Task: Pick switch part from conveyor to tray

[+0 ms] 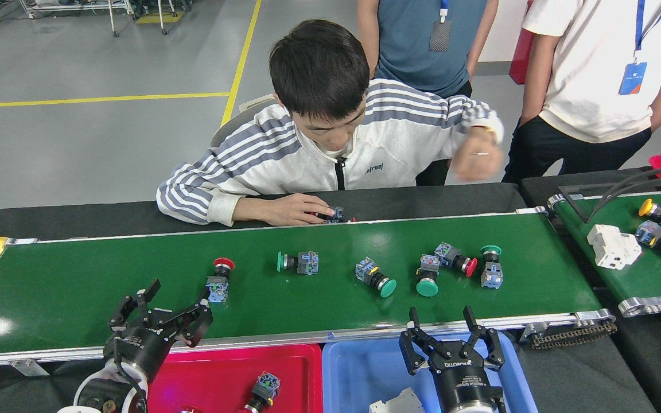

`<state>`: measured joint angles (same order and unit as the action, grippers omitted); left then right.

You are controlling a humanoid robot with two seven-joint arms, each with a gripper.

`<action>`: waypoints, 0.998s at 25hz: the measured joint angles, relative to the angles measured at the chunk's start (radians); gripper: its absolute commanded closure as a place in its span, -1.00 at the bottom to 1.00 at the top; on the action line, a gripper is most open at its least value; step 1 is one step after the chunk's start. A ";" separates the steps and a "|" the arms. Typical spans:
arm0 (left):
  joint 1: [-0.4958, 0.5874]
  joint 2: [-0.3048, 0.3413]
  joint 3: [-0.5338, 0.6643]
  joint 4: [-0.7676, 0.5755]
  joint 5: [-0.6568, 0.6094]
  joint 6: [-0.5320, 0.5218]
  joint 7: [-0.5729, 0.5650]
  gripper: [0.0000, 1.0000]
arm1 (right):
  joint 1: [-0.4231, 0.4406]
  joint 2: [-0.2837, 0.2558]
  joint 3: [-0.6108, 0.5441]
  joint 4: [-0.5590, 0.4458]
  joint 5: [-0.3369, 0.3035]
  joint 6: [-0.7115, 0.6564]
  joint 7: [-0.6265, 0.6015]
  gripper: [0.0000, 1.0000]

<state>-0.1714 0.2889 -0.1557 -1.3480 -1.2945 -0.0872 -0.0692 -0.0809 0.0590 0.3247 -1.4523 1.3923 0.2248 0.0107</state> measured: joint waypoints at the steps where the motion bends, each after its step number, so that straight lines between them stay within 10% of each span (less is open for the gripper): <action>1: -0.001 0.000 0.000 0.005 0.000 -0.008 0.000 -1.00 | -0.020 0.007 0.004 0.025 0.000 0.001 0.006 -0.97; 10: -0.048 -0.020 -0.007 0.081 0.000 -0.061 0.000 -1.00 | -0.188 0.092 0.016 0.266 -0.002 0.003 0.029 -0.93; 15: -0.151 -0.032 -0.044 0.238 -0.001 0.007 -0.002 -0.90 | -0.221 0.093 0.042 0.317 -0.006 0.008 0.031 0.31; 20: -0.172 -0.032 -0.044 0.287 0.002 0.039 0.003 0.58 | -0.226 0.084 0.078 0.320 -0.005 0.000 0.041 0.94; 25: -0.149 -0.031 -0.037 0.282 0.009 0.030 0.026 0.90 | -0.218 0.063 0.100 0.274 -0.005 -0.029 0.051 0.96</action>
<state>-0.3201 0.2576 -0.1931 -1.0656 -1.2855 -0.0568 -0.0437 -0.2993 0.1216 0.4252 -1.1778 1.3869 0.1957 0.0615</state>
